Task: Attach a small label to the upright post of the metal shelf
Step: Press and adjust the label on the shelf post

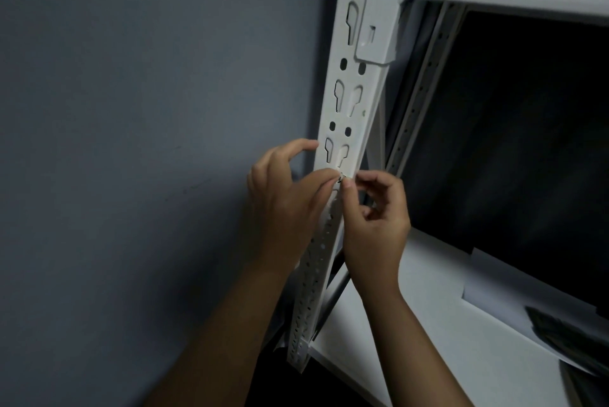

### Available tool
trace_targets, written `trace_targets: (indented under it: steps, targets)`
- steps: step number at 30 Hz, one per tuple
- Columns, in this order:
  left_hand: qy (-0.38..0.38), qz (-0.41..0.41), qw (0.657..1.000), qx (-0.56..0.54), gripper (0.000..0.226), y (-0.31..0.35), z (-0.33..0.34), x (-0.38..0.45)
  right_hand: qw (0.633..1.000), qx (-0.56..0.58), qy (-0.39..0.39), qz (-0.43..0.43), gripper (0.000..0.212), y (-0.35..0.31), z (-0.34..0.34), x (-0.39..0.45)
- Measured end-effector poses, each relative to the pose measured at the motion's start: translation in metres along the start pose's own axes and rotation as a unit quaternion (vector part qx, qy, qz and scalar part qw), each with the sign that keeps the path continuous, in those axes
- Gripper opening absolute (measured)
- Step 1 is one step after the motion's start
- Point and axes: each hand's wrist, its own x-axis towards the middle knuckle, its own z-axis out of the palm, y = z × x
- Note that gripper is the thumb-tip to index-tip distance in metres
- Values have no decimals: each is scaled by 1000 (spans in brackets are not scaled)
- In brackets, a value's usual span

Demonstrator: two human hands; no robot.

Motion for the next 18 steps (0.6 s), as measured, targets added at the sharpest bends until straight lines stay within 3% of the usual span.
trace_targets:
  steps: [7, 14, 18]
  targets:
    - [-5, -33, 999, 0, 0, 4, 6, -2, 1000, -17, 9, -3, 15, 1, 2, -2]
    - [6, -52, 999, 6, 4, 7, -4, 3, 1000, -4, 7, 12, 17, -1, 2, 0]
    - [-25, -34, 999, -3, 12, 10, -6, 2, 1000, -7, 9, 9, 16, 0, 2, 0]
